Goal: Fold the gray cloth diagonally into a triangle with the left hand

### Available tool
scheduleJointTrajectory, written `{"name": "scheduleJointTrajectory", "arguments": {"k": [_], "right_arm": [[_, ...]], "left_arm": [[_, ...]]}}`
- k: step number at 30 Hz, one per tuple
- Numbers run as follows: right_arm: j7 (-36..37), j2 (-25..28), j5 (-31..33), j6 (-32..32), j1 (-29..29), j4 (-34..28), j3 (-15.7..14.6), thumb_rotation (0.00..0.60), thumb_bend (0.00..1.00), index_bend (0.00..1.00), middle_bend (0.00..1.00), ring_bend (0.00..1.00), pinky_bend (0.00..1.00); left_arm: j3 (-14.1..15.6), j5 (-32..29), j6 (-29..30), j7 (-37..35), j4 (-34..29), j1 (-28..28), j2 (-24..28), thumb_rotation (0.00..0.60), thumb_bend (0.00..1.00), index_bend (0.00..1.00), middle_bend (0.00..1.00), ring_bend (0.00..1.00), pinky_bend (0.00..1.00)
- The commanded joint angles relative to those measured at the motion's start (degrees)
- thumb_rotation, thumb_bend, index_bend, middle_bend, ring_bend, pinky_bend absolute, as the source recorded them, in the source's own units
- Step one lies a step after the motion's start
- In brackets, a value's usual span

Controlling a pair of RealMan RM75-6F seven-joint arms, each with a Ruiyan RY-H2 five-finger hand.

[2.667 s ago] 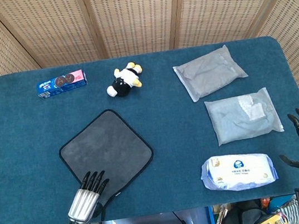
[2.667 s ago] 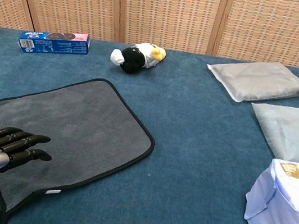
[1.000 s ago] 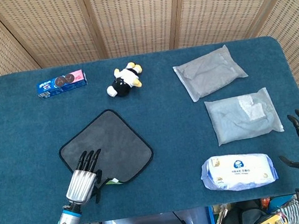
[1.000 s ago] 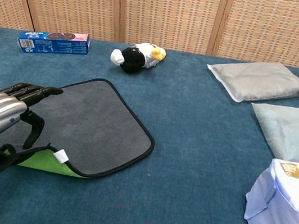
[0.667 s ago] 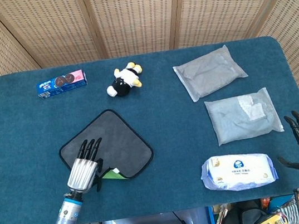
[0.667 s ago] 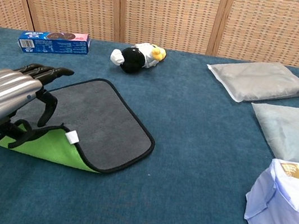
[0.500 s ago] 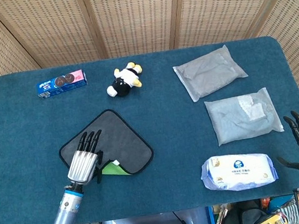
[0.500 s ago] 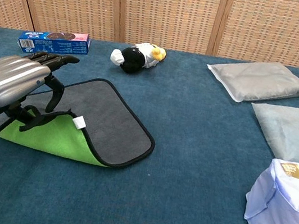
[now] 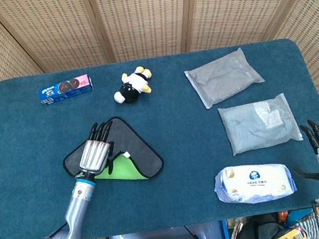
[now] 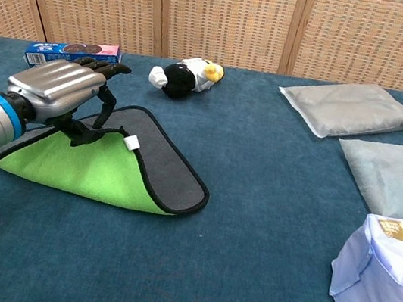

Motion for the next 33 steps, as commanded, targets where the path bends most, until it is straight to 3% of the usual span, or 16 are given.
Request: {"name": "scheduleJointTrajectory", "arguments": {"k": [1, 13, 33], "right_arm": [[0.6, -0.2, 0.3, -0.6, 0.2, 0.6, 0.1, 0.600, 0.00, 0.00, 0.00, 0.00, 0.00], [2.5, -0.8, 1.3, -2.6, 1.0, 2.5, 0.1, 0.600, 0.00, 0.00, 0.00, 0.00, 0.00], [2.8, -1.4, 1.4, -2.8, 1.2, 3.1, 0.1, 0.600, 0.00, 0.00, 0.00, 0.00, 0.00]], "left_arm": [[-1.2, -1.7, -1.6, -0.1, 3.1, -2.6, -2.1, 0.600, 0.56, 0.68, 0.00, 0.00, 0.00], [-4.4, -3.5, -2.4, -2.7, 10.7, -9.1, -5.4, 0.600, 0.56, 0.68, 0.00, 0.00, 0.00], [-4.6, -9.3, -6.2, -3.3, 21.4, -13.3, -8.6, 0.600, 0.56, 0.68, 0.00, 0.00, 0.00]]}}
